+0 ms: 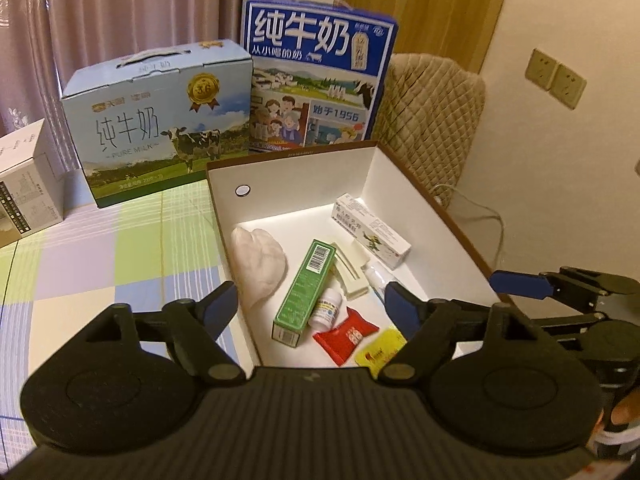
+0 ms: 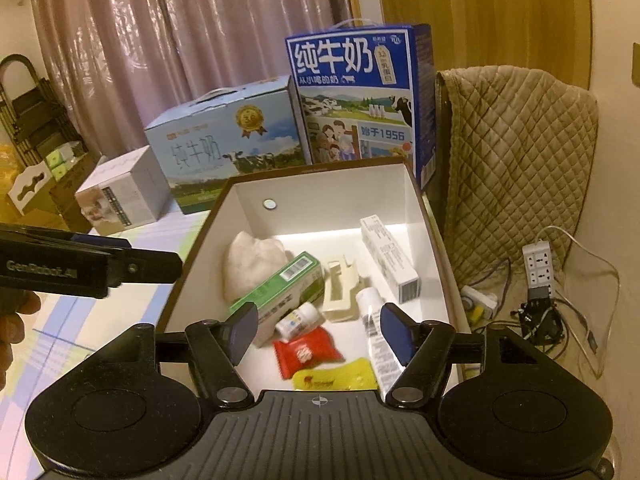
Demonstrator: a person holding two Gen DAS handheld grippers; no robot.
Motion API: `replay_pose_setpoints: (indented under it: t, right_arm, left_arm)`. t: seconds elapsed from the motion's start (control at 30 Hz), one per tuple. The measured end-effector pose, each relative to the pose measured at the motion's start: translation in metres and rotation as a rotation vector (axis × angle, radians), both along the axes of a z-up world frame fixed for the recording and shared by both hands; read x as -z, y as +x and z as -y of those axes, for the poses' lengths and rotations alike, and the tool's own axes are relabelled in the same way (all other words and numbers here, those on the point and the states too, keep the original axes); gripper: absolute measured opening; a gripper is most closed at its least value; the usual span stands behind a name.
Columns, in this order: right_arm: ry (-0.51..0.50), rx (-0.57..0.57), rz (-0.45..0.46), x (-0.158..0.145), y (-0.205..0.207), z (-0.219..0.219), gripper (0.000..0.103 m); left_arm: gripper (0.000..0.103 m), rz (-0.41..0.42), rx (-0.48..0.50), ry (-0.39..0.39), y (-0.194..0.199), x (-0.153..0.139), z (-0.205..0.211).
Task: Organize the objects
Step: 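Lift both tools out of the box and move back over the table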
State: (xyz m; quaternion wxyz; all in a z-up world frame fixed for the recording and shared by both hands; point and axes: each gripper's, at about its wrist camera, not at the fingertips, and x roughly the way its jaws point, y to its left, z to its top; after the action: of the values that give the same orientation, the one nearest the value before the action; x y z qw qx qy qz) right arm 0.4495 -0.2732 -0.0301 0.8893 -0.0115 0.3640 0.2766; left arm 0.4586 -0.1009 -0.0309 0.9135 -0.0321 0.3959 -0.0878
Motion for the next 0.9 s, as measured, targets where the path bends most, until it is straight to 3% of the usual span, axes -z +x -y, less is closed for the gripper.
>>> replay_pose_setpoints:
  t: [0.4,0.9]
  right_arm:
    - [0.042,0.01,0.003,-0.027,-0.083,0.0,0.067]
    - [0.074,0.054,-0.032,-0.02,-0.159,-0.032,0.073]
  left_arm:
    - [0.09,0.062,0.035,-0.033,-0.095,-0.027,-0.035]
    - [0.096,0.052,-0.072,-0.04,-0.189,-0.015,-0.096]
